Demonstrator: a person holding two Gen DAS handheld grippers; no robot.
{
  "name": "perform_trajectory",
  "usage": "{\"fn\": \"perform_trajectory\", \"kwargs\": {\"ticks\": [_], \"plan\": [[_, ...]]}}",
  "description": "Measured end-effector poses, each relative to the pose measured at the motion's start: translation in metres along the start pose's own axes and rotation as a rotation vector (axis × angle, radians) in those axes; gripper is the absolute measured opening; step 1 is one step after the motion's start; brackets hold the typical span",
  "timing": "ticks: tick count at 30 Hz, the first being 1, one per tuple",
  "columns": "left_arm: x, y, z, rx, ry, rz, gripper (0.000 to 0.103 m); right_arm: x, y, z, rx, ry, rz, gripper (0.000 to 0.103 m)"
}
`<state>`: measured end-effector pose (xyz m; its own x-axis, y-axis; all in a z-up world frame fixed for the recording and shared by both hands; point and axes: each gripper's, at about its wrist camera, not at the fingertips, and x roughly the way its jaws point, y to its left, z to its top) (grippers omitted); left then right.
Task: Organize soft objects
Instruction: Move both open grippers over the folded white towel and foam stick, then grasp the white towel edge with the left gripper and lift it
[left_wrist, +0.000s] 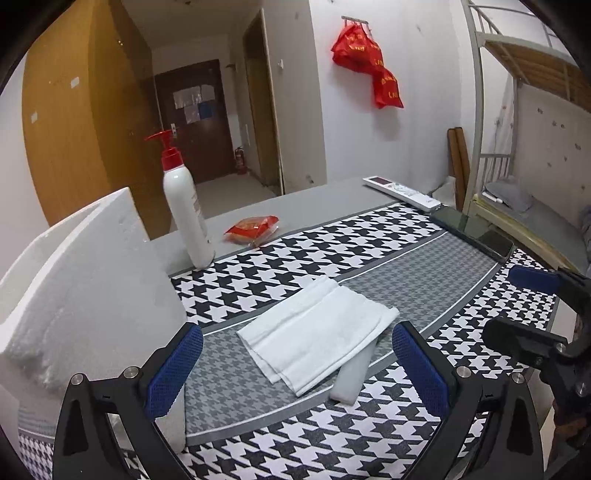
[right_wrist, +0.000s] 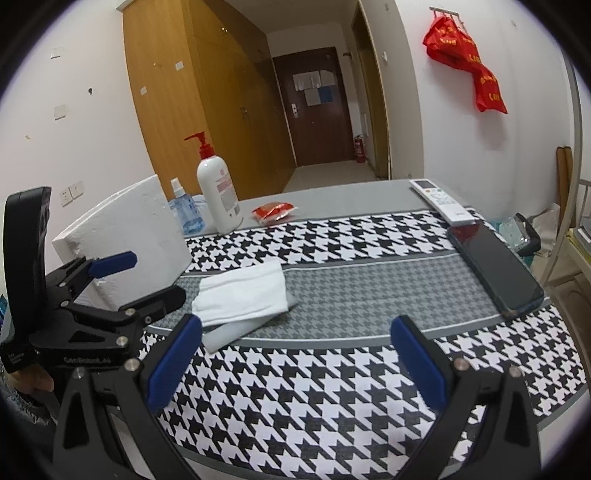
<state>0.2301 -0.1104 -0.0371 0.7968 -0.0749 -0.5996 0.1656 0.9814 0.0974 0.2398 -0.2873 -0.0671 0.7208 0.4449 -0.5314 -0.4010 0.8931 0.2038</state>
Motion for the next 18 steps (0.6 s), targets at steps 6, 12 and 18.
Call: {"fn": "perform_trajectory", "kwargs": {"ticks": [6,12,18], "plan": [[0.018,0.001,0.001,0.013,0.053,0.001,0.102,0.003,0.001,0.002,-0.002,0.011,0.002,0.103],[0.033,0.005,0.002,0.012,0.096,-0.021,0.102,0.012,0.007,0.005,-0.008,0.031,0.014,0.103],[0.045,0.012,0.001,-0.018,0.136,-0.058,0.099,0.022,0.010,0.005,-0.020,0.058,0.020,0.103]]}}
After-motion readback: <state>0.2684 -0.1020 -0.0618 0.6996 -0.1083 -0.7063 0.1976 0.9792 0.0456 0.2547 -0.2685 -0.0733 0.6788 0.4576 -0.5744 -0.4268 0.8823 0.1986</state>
